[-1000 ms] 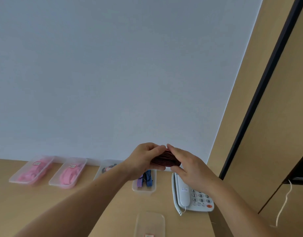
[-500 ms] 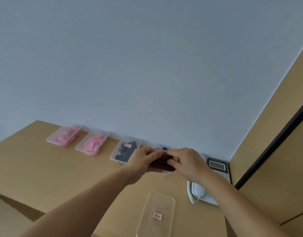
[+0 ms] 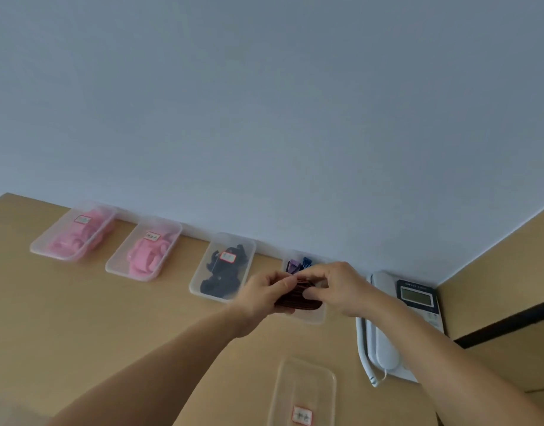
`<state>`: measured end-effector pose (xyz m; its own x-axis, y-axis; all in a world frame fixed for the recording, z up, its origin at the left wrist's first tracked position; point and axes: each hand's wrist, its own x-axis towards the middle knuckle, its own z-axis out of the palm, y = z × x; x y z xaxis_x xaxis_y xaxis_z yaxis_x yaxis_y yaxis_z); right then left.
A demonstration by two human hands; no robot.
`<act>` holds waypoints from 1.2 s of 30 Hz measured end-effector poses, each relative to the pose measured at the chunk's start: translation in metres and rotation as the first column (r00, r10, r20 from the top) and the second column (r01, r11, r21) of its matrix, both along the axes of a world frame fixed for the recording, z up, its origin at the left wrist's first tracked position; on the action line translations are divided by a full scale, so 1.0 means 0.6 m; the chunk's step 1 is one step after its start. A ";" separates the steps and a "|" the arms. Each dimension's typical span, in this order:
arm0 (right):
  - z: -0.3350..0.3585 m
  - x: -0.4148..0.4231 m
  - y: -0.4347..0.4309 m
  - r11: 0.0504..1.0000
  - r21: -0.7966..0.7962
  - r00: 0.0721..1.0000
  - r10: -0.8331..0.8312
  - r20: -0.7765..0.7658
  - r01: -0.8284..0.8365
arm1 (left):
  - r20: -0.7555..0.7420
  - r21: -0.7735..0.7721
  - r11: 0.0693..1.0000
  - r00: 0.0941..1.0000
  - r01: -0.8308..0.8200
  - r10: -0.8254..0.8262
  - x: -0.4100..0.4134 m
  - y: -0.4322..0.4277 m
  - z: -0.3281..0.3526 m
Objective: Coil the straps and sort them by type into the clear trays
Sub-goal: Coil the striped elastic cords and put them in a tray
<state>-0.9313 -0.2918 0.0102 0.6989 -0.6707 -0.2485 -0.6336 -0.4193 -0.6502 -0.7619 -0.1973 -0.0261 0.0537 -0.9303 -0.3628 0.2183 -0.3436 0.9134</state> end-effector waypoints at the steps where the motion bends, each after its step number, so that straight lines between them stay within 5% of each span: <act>1: -0.006 0.004 -0.013 1.000 -0.002 0.999 0.001 -0.032 -0.001 | 0.175 0.004 0.999 0.983 0.052 -0.052 0.007 -0.012 -0.008; 5: -0.026 0.018 -0.056 1.000 -0.009 0.981 0.021 -0.194 -0.023 | 0.760 -0.027 0.976 0.639 0.216 -0.120 0.046 -0.043 -0.046; 9: -0.056 0.032 -0.071 0.992 -0.019 0.930 0.109 -0.352 -0.124 | 0.940 -0.009 0.864 0.300 0.503 -0.164 0.050 -0.056 -0.086; 12: -0.079 0.037 -0.074 0.980 -0.040 0.907 0.165 -0.387 -0.195 | 0.966 0.083 0.788 0.145 0.610 -0.215 0.039 -0.061 -0.109; 24: -0.120 0.053 -0.077 0.891 -0.144 0.796 0.301 -0.526 -0.432 | 0.966 0.054 0.822 0.180 0.567 -0.187 0.029 -0.054 -0.129; 33: -0.114 0.030 -0.099 0.899 -0.081 0.842 0.368 -0.394 -0.431 | 0.986 0.112 0.827 0.043 0.551 -0.162 0.014 -0.043 -0.127; 36: -0.112 0.021 -0.112 0.910 -0.115 0.857 0.326 -0.400 -0.399 | 0.987 0.061 0.849 0.096 0.525 -0.130 0.013 -0.041 -0.121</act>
